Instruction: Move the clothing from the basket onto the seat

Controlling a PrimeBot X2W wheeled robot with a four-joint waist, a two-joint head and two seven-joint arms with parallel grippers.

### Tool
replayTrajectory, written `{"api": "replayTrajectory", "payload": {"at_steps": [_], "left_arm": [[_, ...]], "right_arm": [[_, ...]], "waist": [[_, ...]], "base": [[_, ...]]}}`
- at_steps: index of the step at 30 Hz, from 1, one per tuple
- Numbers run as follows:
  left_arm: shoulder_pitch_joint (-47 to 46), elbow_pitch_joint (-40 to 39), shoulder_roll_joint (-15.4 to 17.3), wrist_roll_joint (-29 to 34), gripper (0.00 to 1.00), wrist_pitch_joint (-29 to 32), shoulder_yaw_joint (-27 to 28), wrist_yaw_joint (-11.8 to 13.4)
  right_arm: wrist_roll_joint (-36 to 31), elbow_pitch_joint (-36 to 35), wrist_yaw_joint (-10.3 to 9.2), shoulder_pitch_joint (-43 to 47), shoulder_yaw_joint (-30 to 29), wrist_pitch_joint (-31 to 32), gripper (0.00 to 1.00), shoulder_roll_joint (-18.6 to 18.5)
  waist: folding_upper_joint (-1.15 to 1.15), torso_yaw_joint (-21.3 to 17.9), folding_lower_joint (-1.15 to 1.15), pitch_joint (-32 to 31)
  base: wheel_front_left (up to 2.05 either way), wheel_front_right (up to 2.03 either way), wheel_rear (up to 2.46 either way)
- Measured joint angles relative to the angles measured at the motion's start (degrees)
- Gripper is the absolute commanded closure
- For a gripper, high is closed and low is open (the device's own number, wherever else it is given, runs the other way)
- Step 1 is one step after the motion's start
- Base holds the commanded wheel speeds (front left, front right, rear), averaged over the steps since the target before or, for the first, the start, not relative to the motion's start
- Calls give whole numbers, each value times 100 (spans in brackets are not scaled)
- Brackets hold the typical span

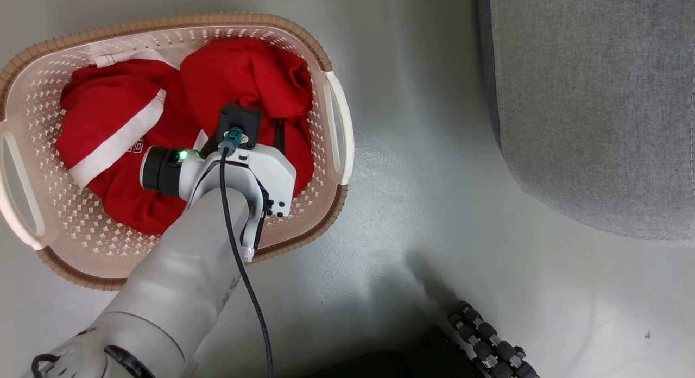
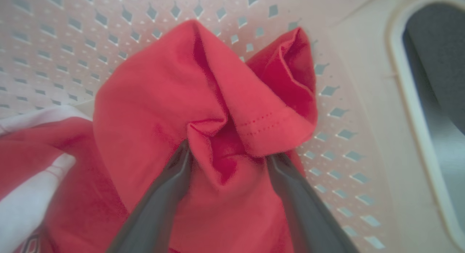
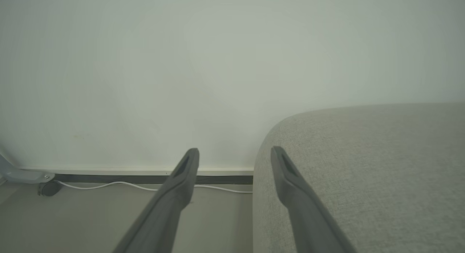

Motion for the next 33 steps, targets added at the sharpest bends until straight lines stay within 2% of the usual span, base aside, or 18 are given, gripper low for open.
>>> {"api": "replayTrajectory", "payload": {"at_steps": [1, 11, 16, 23, 33], "left_arm": [[-22, 4, 1, -52, 100, 0, -54, 2], [-44, -59, 4, -662, 100, -11, -479, 2], [-30, -344, 1, -701, 100, -26, -478, 51], [325, -720, -2, -456, 100, -27, -215, 51], [1020, -1430, -23, 390, 100, -27, 560, 42]], "right_arm": [[0, 1, 0, 0, -2, 0, 0, 4], [0, 135, 0, 9, -34, 0, 0, 8], [-3, 211, 0, 60, -52, 0, 0, -60], [-53, 365, 0, 311, -27, 0, 0, -93], [-114, 630, 0, 672, 156, 0, 0, -146]], "waist": [[0, 1, 0, -14], [0, 152, 0, -334], [0, 302, 0, -589], [0, 516, 0, -1095], [0, 846, 0, -1960]], "base": [[0, 0, 0], [0, 0, 0], [0, 0, 0], [0, 0, 0], [0, 0, 0]]}}
